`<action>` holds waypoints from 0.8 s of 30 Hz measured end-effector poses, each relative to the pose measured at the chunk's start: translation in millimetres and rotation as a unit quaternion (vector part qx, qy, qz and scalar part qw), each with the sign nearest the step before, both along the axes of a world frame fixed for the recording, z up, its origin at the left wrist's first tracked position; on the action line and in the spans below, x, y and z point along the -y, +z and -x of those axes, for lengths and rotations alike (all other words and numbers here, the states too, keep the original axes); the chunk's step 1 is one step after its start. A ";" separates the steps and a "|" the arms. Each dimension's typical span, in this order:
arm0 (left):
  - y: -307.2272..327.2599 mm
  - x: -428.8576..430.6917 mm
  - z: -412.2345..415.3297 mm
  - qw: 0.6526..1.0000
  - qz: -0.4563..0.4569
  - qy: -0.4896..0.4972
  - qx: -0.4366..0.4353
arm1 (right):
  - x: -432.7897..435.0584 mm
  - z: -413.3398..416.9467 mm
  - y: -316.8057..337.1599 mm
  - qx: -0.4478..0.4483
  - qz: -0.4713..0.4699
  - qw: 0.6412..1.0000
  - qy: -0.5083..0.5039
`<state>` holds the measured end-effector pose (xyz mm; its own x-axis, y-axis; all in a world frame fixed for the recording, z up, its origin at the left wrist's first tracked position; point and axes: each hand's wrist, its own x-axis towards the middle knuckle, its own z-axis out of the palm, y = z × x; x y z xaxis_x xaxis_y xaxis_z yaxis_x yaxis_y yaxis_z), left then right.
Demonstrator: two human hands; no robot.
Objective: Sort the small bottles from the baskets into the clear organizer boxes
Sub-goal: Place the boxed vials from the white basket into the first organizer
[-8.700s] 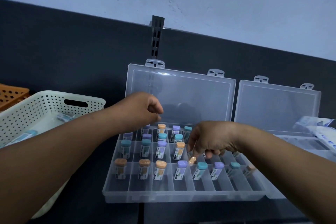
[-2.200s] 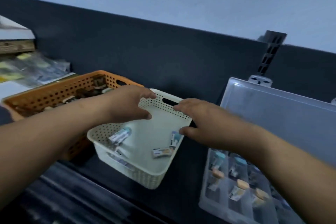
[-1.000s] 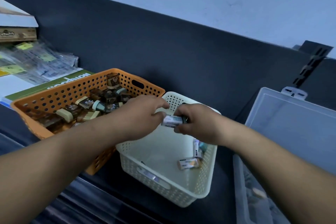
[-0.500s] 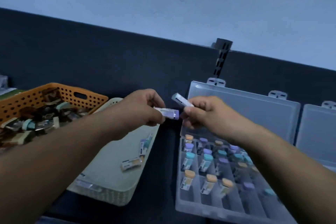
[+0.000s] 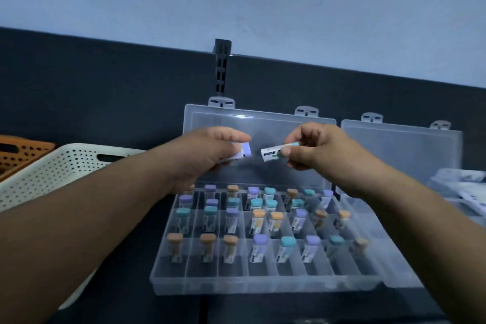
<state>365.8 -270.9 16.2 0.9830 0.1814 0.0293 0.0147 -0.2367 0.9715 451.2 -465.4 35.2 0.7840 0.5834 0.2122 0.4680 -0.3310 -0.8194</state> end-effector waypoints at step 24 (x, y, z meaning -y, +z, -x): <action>-30.0 122.7 -99.7 0.975 -0.221 -0.013 0.016 | 118.2 -81.9 -44.5 0.030 0.136 0.988 -0.069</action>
